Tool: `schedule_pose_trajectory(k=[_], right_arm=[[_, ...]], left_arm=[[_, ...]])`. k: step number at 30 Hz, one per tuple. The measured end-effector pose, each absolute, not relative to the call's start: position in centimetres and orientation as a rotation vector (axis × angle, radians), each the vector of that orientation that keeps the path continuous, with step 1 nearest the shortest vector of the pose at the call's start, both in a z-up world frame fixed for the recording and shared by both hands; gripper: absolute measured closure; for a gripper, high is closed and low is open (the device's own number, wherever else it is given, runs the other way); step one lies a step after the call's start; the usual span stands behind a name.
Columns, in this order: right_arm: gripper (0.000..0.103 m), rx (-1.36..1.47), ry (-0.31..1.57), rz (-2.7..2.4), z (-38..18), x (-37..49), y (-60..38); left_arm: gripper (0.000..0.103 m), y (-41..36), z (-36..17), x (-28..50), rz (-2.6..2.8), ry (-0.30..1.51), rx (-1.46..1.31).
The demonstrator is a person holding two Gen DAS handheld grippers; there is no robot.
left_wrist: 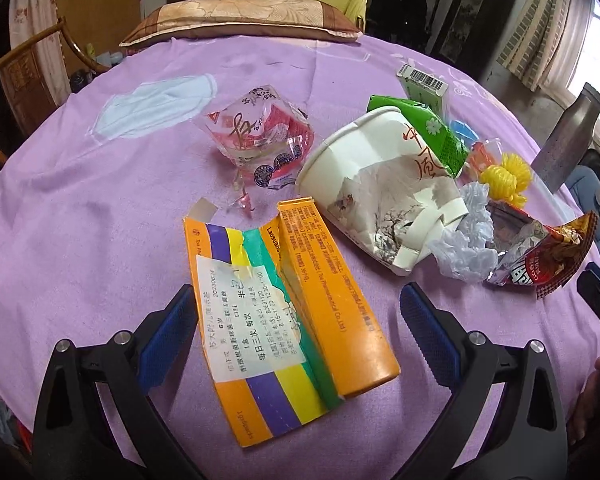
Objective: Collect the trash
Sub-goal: 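Grasp the orange medicine box with the left tool while the right tool grasps red snack wrappers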
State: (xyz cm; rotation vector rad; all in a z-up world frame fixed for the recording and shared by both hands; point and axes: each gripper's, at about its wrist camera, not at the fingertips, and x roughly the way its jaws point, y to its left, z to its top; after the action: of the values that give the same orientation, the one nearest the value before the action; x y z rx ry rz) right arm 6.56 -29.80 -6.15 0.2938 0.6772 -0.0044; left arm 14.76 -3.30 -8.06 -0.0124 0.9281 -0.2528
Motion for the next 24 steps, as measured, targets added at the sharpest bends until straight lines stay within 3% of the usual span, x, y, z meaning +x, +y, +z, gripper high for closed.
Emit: schedule_pose_trajectory(k=[16,18,19,20,21,24], right_arm=[[0.007,0.38,0.8,0.082,-6.1,11.0,-27.7],[0.044,0.385,0.766,0.092,-6.0,10.8,-27.8],[0.048,0.381,0.768,0.096,-6.0,10.7,-27.7],[0.061,0.378,0.757,0.11,-5.9,10.5,-27.6],[0.077,0.369,0.739,0.116,-5.7,10.3,-27.5],[0.077,0.383,0.7,0.119,-5.3,9.5,-27.6]], left_arm=[[0.009,-2.2,-7.9,15.0,-0.28,0.918,-0.068],[0.017,-2.1,-7.8,14.9,-0.271,0.907,-0.062],[0.024,-2.1,-7.8,14.7,-0.266,0.901,-0.053],[0.034,-2.0,-7.7,14.6,-0.272,0.896,-0.046],[0.035,-1.9,-7.6,14.4,-0.283,0.896,-0.05],[0.04,-1.2,-7.3,14.0,-0.338,0.906,-0.107]])
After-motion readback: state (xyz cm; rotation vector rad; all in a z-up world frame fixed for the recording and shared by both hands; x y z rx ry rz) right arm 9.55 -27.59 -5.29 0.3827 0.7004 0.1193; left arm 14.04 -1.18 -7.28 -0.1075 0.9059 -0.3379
